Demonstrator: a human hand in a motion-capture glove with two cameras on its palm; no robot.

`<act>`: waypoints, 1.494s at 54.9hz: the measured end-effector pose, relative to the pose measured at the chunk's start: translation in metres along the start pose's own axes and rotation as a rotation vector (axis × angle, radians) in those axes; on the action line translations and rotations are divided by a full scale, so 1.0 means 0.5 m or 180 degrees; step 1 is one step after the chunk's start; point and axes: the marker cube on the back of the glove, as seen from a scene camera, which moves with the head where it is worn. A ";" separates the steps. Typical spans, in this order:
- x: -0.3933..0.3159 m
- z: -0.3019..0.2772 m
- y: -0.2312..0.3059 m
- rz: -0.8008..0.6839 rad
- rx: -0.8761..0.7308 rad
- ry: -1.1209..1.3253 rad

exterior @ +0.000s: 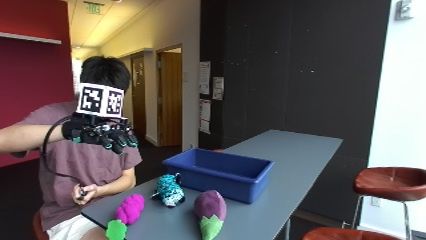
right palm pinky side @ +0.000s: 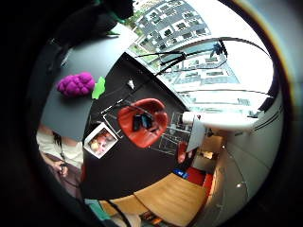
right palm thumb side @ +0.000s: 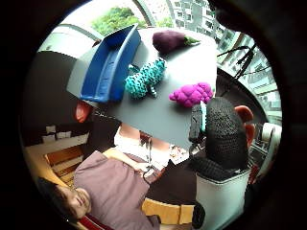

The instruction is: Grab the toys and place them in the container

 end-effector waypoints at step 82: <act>-0.067 0.357 -0.194 -0.0502 -0.0189 -0.1075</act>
